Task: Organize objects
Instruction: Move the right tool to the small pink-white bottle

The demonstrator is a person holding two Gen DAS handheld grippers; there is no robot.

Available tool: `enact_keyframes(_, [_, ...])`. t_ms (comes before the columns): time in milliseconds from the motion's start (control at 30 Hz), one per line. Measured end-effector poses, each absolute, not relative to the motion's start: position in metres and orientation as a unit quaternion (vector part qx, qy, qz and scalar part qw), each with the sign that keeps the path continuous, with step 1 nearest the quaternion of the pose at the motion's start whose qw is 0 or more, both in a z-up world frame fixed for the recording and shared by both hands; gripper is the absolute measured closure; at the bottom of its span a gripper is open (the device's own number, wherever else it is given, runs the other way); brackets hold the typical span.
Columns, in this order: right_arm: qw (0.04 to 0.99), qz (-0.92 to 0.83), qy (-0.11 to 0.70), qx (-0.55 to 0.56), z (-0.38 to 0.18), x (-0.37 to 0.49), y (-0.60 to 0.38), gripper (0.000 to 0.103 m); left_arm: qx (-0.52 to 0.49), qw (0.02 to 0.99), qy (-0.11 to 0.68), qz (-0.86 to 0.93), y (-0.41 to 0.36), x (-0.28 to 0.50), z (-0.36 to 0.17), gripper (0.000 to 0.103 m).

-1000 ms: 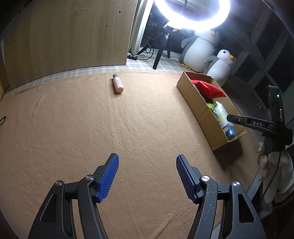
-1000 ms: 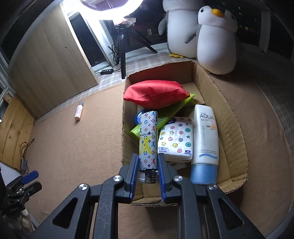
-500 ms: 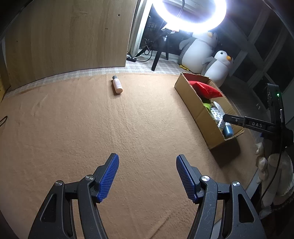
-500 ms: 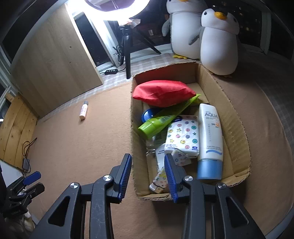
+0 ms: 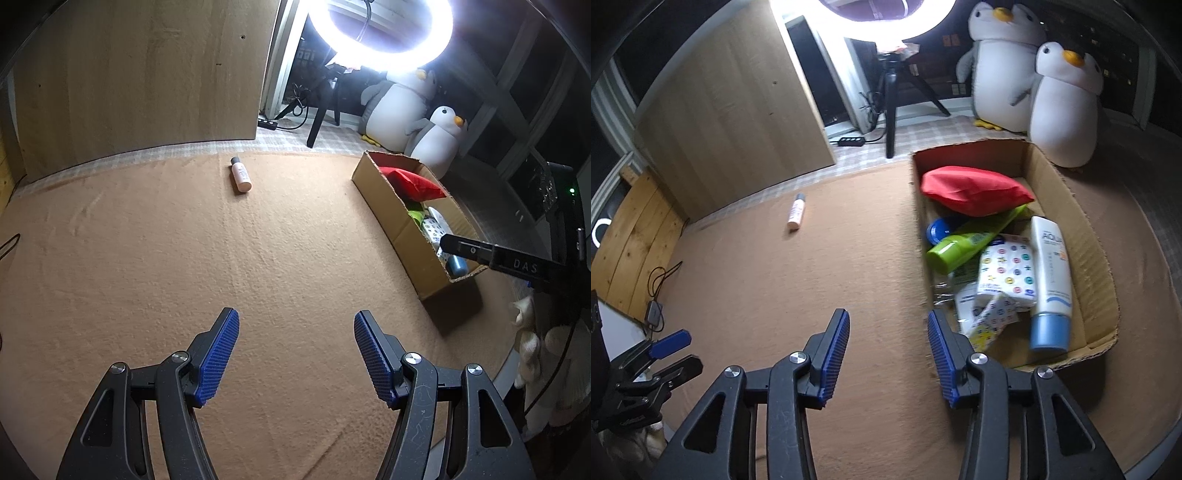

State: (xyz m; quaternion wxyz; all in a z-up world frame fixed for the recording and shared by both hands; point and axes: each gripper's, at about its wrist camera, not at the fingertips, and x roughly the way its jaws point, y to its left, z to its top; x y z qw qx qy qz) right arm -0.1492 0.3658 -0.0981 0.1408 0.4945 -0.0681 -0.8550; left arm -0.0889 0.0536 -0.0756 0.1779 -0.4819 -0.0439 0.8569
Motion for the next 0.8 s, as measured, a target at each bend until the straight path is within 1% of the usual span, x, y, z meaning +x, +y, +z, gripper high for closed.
enact_keyframes(133, [0.15, -0.856, -0.06, 0.491, -0.096, -0.143, 0.353, 0.058, -0.482, 0.176, -0.044, 0.857, 0.052, -0.091, -0.076, 0.035])
enact_keyframes(200, [0.153, -0.857, -0.054, 0.489, -0.095, -0.139, 0.346, 0.053, -0.482, 0.175, -0.045, 0.857, 0.05, -0.092, -0.077, 0.035])
enact_keyframes(333, [0.159, -0.857, -0.045, 0.488, -0.098, -0.132, 0.333, 0.049, -0.486, 0.17, -0.049, 0.856, 0.047, -0.097, -0.081, 0.035])
enact_keyframes(400, [0.161, -0.855, -0.038, 0.492, -0.102, -0.129, 0.326, 0.044, -0.489, 0.168, -0.05, 0.855, 0.047, -0.1, -0.084, 0.034])
enact_keyframes(467, [0.163, -0.852, -0.035, 0.497, -0.107, -0.126, 0.321, 0.041, -0.491, 0.165, -0.052, 0.854, 0.046, -0.104, -0.088, 0.035])
enact_keyframes(800, [0.175, -0.838, -0.031, 0.516, -0.123, -0.119, 0.306, 0.041, -0.493, 0.143, -0.047, 0.857, 0.049, -0.143, -0.098, 0.035])
